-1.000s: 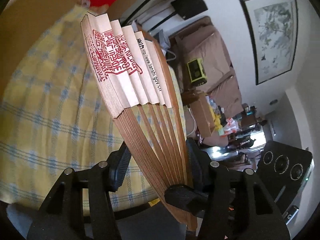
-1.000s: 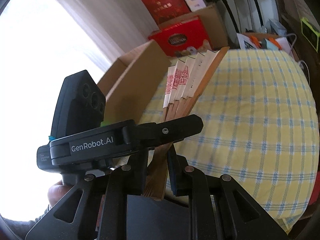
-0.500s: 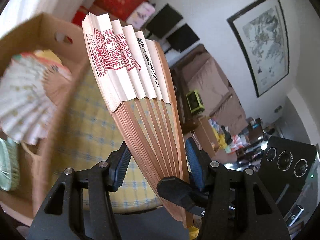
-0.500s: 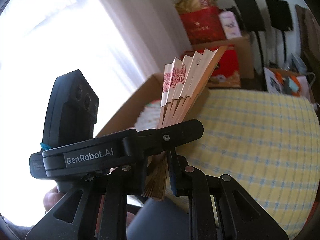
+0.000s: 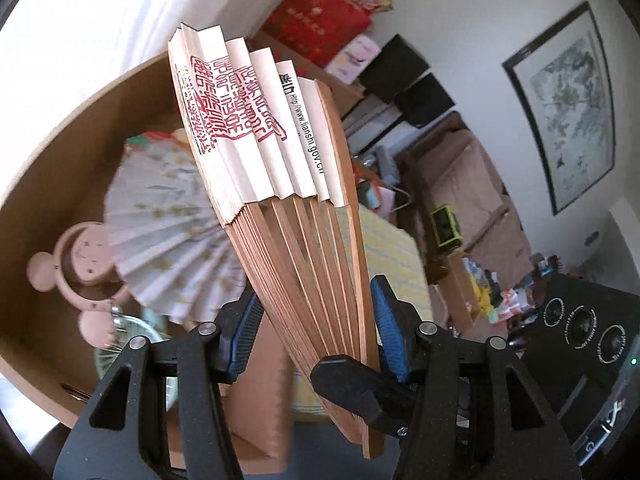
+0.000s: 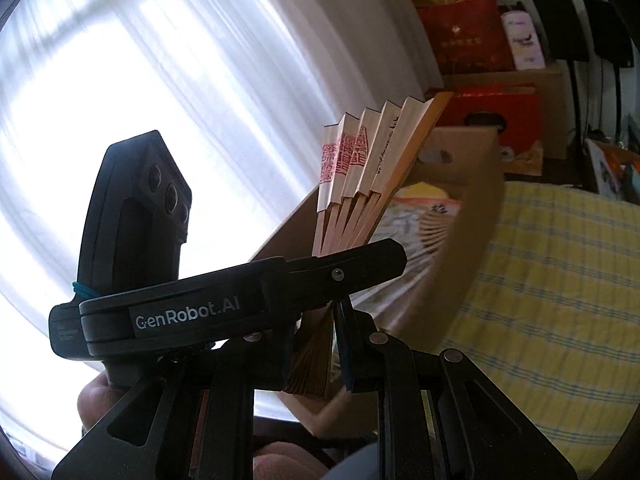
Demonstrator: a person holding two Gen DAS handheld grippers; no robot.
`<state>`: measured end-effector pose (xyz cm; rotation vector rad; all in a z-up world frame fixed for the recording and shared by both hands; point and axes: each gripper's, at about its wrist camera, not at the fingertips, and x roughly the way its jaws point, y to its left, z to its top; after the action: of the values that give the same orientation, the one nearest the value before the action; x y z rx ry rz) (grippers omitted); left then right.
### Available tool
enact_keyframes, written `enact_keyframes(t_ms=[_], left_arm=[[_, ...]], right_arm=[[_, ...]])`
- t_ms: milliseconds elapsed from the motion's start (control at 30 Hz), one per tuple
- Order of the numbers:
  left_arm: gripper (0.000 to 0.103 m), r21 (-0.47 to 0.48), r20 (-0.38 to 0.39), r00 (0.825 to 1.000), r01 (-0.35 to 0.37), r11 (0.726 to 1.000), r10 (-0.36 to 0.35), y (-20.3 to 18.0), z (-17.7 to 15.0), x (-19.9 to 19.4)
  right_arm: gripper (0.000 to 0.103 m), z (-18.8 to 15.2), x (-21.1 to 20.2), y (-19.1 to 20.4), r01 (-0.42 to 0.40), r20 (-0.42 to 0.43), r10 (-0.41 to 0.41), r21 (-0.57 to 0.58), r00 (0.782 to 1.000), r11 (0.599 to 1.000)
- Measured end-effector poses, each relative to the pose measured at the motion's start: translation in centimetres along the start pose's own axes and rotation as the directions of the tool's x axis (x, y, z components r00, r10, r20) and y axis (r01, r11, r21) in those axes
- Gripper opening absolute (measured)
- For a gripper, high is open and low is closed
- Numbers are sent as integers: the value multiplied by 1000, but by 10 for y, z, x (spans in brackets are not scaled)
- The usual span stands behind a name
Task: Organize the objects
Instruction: 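Lower the red-printed fan upright into the box and open both grippers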
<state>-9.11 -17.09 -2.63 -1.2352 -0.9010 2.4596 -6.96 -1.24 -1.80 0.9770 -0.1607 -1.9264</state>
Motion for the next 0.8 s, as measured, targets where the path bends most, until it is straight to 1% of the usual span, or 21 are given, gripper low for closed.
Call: enact_keyframes(t_ms=[167,333,533,600,633,667,733,767,800], left_arm=[[49,-19,-31,999,-33,999,32,24,1,11],[49,-18,-83,994,-66,998,65,42,3,28],[49,-9,-121,989,-89,996,87,48,3,46],[49,-5,-123,988,-100,995,99,49,2,49],[49,-12,-125,987,-99,995,97,50,3,50],[49,-17,-124,987,-104,994,101,51,3,51],[49,-14,-120,984,-132,991,129,52,4,52],[49,-15,-122,983,-140,990,137,53,4,53],[49,-17,-123,982,-147,989,144,55,4,53]], right_arm=[[18,-7,28,-4,-3,-25,4,38,1000,999],[18,-9,49,-17,10,-55,-6,82,998,997],[25,-11,65,-21,55,-80,-49,79,996,995],[33,-11,68,-22,80,-92,-74,69,993,994],[35,-12,69,-21,93,-95,-87,63,992,994],[38,-12,70,-20,92,-99,-86,55,991,994],[45,-14,66,-13,110,-100,-107,25,989,994],[54,-15,64,-6,135,-101,-136,-11,986,991],[58,-16,62,-1,149,-98,-152,-38,984,988]])
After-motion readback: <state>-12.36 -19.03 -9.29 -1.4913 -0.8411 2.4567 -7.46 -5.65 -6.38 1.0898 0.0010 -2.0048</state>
